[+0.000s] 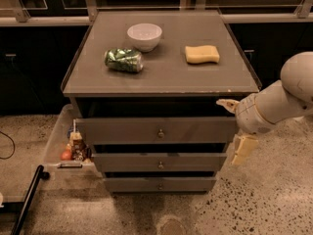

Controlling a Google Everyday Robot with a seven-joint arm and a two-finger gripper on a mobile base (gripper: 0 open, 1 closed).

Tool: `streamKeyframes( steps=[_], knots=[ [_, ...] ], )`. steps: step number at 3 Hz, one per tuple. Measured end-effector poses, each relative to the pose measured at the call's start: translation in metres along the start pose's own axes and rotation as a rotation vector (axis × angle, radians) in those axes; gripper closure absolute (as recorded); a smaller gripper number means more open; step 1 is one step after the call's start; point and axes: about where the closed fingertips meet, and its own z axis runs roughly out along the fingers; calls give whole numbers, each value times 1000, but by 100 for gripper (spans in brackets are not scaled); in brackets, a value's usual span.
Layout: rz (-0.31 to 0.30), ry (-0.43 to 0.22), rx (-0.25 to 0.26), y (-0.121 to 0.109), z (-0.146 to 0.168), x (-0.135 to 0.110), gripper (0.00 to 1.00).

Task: Open top drawer

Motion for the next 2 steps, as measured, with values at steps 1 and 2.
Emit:
streamKeyframes(
  steps=[1, 2],
  knots=[
    [-6, 1, 2, -10, 20, 10, 0],
    [-39, 1, 13, -20, 42, 19, 0]
  ],
)
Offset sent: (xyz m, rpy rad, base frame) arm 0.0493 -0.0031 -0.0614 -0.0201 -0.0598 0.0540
